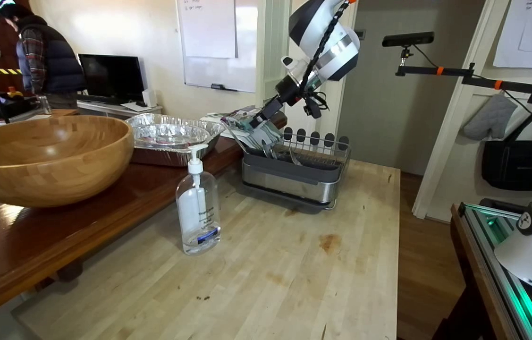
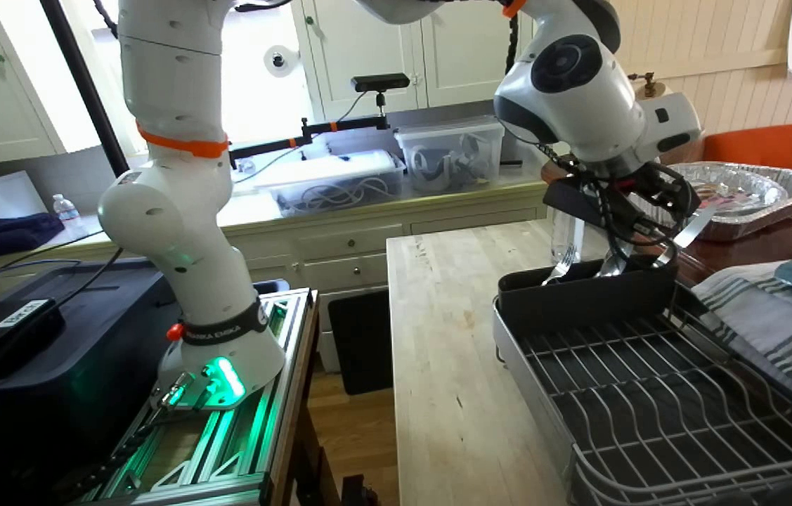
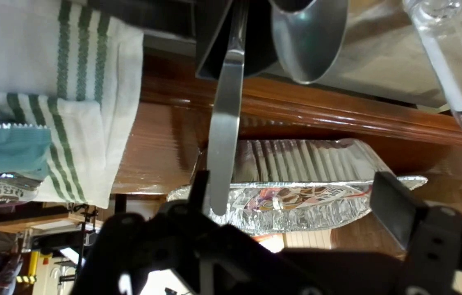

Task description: Put the silver knife on the dishrack.

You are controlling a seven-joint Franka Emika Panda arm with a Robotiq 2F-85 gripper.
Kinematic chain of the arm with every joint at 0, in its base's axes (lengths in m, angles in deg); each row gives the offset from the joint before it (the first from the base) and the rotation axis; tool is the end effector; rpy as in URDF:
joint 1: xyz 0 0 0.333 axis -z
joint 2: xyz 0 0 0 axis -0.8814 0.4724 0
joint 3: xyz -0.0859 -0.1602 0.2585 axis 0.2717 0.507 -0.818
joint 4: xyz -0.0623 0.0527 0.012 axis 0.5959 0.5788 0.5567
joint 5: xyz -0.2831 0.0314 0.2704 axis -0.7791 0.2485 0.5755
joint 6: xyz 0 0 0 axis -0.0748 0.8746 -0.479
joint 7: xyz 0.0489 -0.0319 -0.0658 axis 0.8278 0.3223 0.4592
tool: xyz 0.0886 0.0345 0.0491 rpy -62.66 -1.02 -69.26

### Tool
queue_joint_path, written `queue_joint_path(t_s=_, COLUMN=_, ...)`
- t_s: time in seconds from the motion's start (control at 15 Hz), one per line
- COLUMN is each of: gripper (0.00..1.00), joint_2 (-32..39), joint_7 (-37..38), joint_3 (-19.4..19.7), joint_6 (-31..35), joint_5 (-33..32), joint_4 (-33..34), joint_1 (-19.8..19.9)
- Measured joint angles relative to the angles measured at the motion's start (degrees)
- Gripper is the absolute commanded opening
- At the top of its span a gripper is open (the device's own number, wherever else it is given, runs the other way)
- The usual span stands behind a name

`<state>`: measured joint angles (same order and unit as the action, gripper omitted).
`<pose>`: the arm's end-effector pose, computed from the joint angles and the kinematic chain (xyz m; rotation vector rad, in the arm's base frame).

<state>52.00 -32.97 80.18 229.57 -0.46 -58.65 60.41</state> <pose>0.6136 -0.0724 0.3365 -2.6456 -0.4799 -1.1248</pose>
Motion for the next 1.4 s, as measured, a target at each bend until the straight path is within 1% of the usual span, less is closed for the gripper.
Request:
queue_joint_path(t_s=0.4, gripper=1.0, joint_2=-5.92, joint_7=21.93, joint_3=-0.15, joint_6=0.2, joint_5=-21.01, joint_4=-7.89, joint_1=-0.1)
queue_joint_path(t_s=0.67, gripper=1.0, joint_2=-10.05, joint_7=35.33, joint_3=-0.01, joint_6=0.18, joint_5=-32.62, joint_4=-12.39, joint_1=-0.03)
queue_joint_path(t_s=1.0, gripper=1.0, joint_2=-14.3, joint_7=46.49, joint_3=0.37, joint_6=-0.32, joint_5=-42.47, joint_4=-16.43, joint_1=-0.21)
queue_joint_path(t_s=1.13, gripper=1.0, joint_2=-15.87, joint_7=49.45, joint_3=0.38, joint_6=-1.62, joint_5=-44.97, joint_4=-17.82, joint_1=-0.18)
queue_joint_path(t_s=1.4, gripper=1.0, joint_2=-19.61, joint_7=55.58, joint_3=0.11, joint_6=-4.63, joint_5=-49.48, joint_4=-20.69, joint_1=1.16)
